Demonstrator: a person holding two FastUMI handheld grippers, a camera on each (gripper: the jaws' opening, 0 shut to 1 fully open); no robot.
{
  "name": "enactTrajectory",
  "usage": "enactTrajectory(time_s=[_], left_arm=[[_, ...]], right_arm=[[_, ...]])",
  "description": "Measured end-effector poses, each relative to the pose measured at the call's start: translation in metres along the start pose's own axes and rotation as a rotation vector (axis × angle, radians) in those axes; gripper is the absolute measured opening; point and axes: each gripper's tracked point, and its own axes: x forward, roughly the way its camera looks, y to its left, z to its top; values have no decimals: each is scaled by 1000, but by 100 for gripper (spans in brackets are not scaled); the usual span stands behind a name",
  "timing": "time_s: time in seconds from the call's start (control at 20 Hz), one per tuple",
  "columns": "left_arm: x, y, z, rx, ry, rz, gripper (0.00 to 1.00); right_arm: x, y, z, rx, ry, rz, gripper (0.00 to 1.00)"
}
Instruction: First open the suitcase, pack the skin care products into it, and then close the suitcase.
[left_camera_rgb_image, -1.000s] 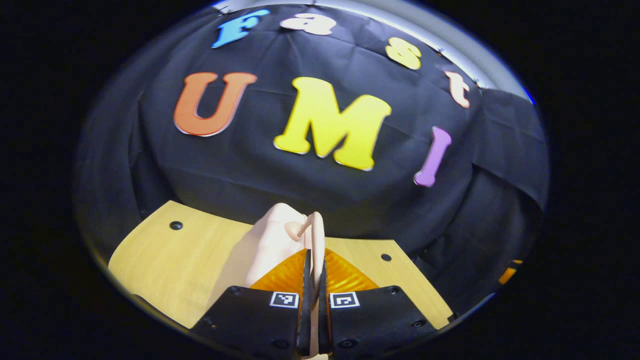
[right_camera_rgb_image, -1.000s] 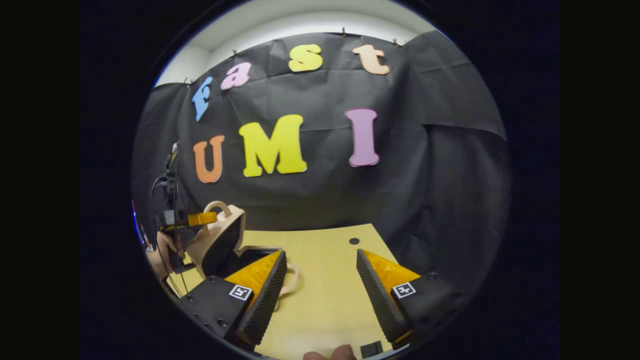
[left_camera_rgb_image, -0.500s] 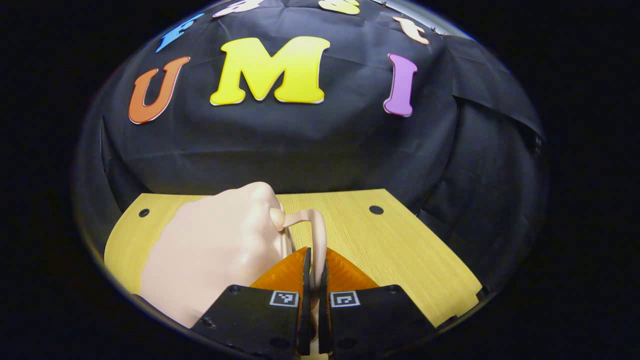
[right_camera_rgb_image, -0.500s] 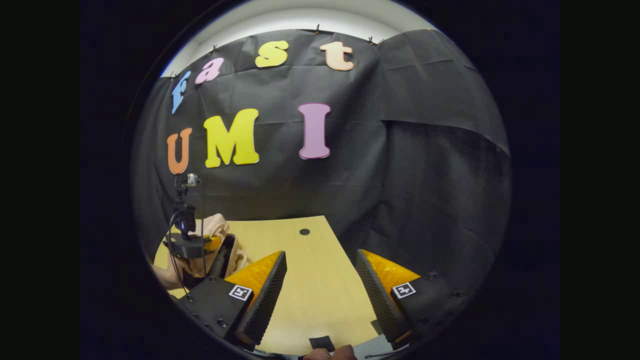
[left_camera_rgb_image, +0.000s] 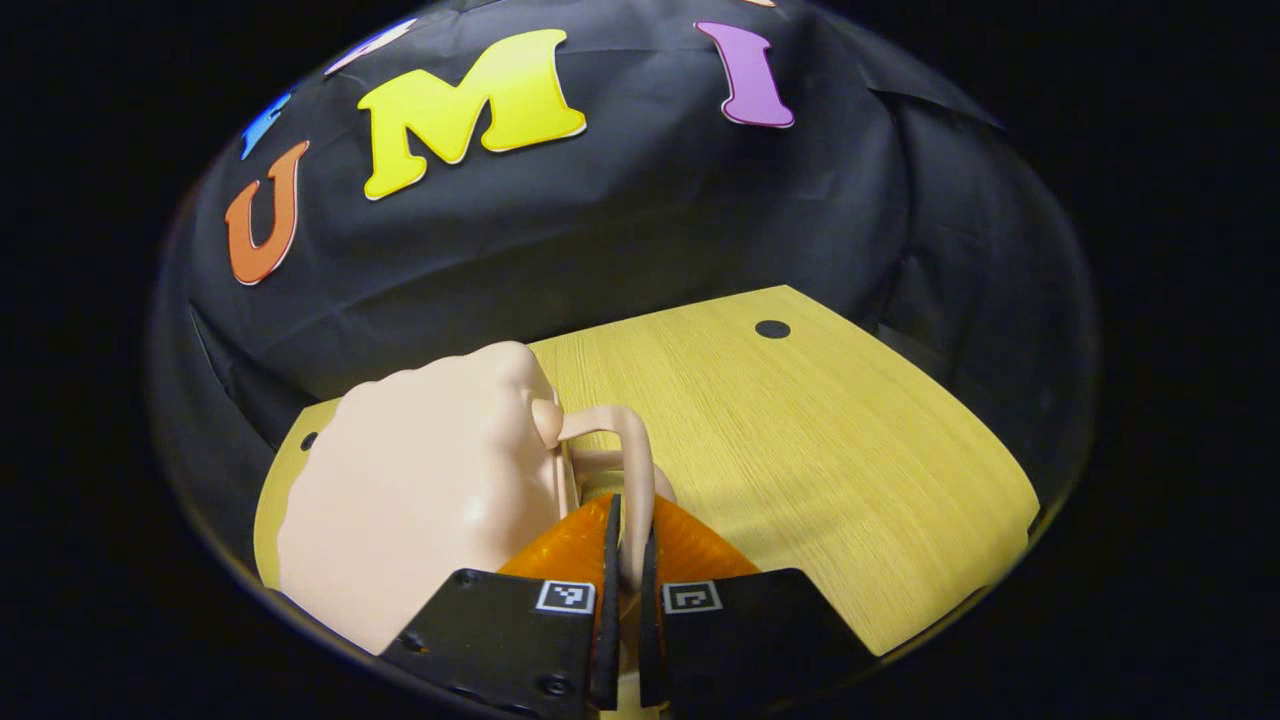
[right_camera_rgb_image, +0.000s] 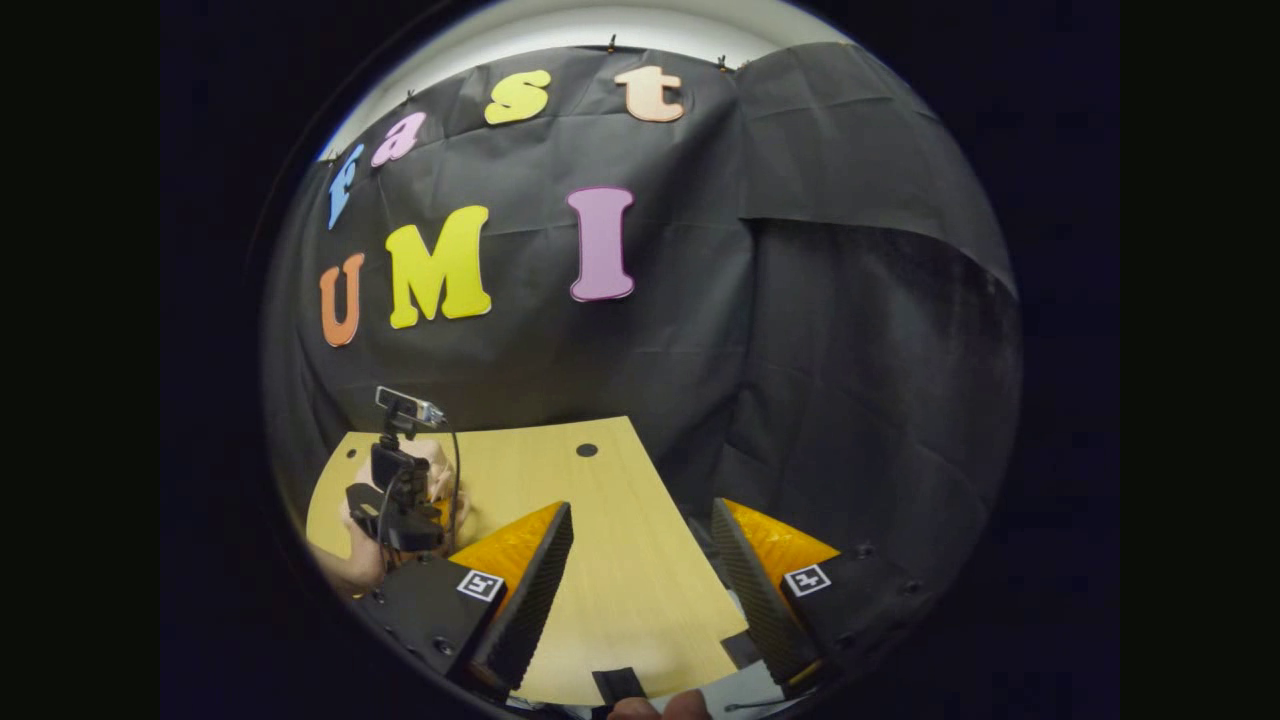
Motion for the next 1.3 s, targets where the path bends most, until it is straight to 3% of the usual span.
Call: enactTrajectory(time_s=[0.2,0.25,0.3,0.4,0.45,0.6,0.75,0.85,1.1,1.3], left_arm=[[1,-16,-6,37,75,-67,20],[-2,-22,-3,31,76,-86,49],[-9,-26,1,22,66,-102,48],[-28,-24,11,-2,48,-107,95],[-39,-22,20,-19,22,-115,100],[-84,4,64,-93,-113,-87,100],[-142,52,129,-152,-329,8,100],[-187,91,161,-152,-440,109,100],[-264,154,189,-195,-593,267,99],[-281,161,191,-219,-641,240,99]], right_arm=[[14,13,5,8,-2,56,82],[18,18,8,-1,-6,73,83],[22,24,11,-12,-14,91,83],[30,38,22,-33,-34,129,82],[33,47,28,-41,-45,146,82],[42,82,47,-58,-77,217,83],[46,125,73,-90,-132,303,80],[47,156,89,-96,-168,362,82],[34,209,138,-80,-322,409,80],[21,235,145,-50,-369,419,83]])
